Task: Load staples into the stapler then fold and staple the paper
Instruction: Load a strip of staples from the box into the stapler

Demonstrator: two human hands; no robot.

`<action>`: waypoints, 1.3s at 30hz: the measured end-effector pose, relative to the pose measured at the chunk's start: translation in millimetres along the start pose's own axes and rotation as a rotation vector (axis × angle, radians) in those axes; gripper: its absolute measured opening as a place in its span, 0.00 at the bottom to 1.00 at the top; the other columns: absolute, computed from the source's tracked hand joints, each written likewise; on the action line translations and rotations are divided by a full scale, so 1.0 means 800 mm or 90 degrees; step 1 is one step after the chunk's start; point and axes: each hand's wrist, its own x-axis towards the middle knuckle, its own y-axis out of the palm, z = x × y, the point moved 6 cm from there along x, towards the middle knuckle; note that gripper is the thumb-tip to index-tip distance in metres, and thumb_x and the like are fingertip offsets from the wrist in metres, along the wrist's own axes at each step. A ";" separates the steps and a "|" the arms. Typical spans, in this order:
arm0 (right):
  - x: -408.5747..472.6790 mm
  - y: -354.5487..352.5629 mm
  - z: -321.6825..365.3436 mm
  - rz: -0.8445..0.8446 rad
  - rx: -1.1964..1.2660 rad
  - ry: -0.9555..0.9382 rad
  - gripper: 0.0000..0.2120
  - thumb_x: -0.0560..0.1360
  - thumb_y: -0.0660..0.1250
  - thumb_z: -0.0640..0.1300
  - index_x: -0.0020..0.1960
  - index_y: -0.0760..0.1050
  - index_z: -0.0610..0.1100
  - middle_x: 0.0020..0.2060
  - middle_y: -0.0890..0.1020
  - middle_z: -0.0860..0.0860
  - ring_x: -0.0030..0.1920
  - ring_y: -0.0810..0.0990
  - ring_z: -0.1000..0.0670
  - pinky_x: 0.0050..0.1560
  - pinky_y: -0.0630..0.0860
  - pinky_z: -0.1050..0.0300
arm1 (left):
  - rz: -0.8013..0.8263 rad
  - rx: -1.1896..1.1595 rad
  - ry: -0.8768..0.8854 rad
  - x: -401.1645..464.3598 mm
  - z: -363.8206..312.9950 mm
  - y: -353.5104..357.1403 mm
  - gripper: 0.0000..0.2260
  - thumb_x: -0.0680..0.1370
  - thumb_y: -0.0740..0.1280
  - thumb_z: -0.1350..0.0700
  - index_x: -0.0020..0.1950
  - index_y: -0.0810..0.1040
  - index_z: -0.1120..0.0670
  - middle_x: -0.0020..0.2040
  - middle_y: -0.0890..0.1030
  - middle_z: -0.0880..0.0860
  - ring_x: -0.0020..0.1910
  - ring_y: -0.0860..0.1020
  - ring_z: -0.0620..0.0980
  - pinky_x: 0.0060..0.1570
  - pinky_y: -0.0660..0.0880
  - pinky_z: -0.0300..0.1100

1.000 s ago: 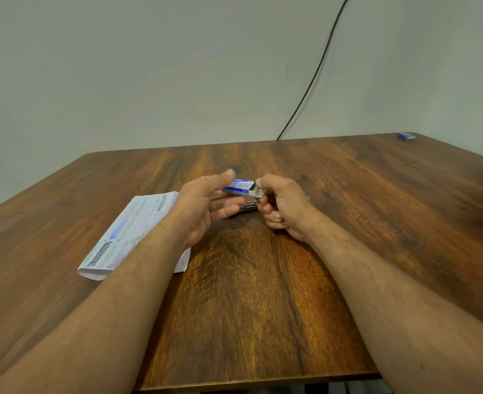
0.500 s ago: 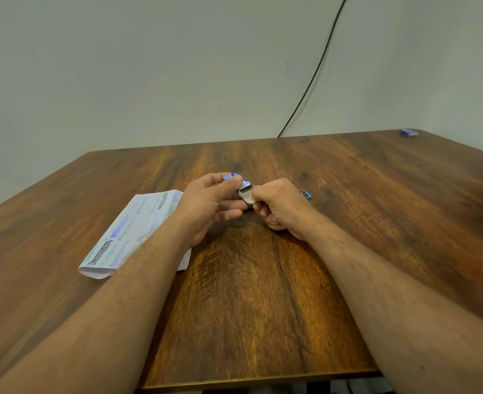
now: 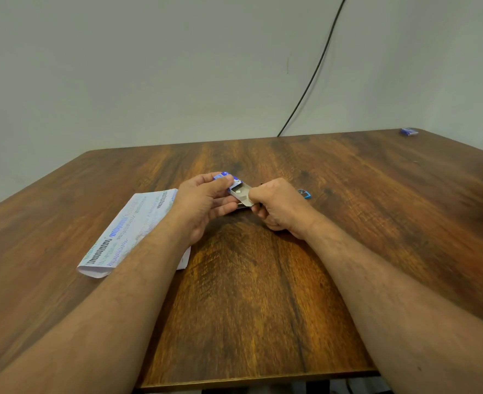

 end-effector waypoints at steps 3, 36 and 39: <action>-0.002 -0.001 0.001 0.007 -0.019 -0.004 0.15 0.75 0.62 0.37 0.30 0.73 0.40 0.16 0.71 0.54 0.14 0.65 0.58 0.16 0.58 0.66 | -0.007 0.003 -0.001 0.002 0.002 -0.001 0.14 0.77 0.73 0.58 0.62 0.79 0.59 0.40 0.87 0.55 0.37 0.86 0.48 0.35 0.82 0.38; -0.016 -0.024 0.028 -0.163 -0.068 -0.298 0.08 0.74 0.68 0.36 0.42 0.80 0.48 0.39 0.86 0.43 0.22 0.76 0.56 0.20 0.70 0.62 | -0.035 0.038 0.021 -0.007 -0.007 -0.004 0.20 0.76 0.74 0.61 0.66 0.72 0.56 0.48 0.85 0.59 0.39 0.85 0.52 0.34 0.83 0.38; -0.018 -0.026 0.031 -0.187 -0.120 -0.333 0.08 0.74 0.69 0.36 0.42 0.80 0.48 0.37 0.86 0.46 0.22 0.76 0.58 0.24 0.70 0.67 | -0.027 0.054 0.020 -0.006 -0.005 -0.003 0.20 0.76 0.74 0.61 0.66 0.74 0.56 0.50 0.85 0.61 0.40 0.84 0.53 0.36 0.83 0.40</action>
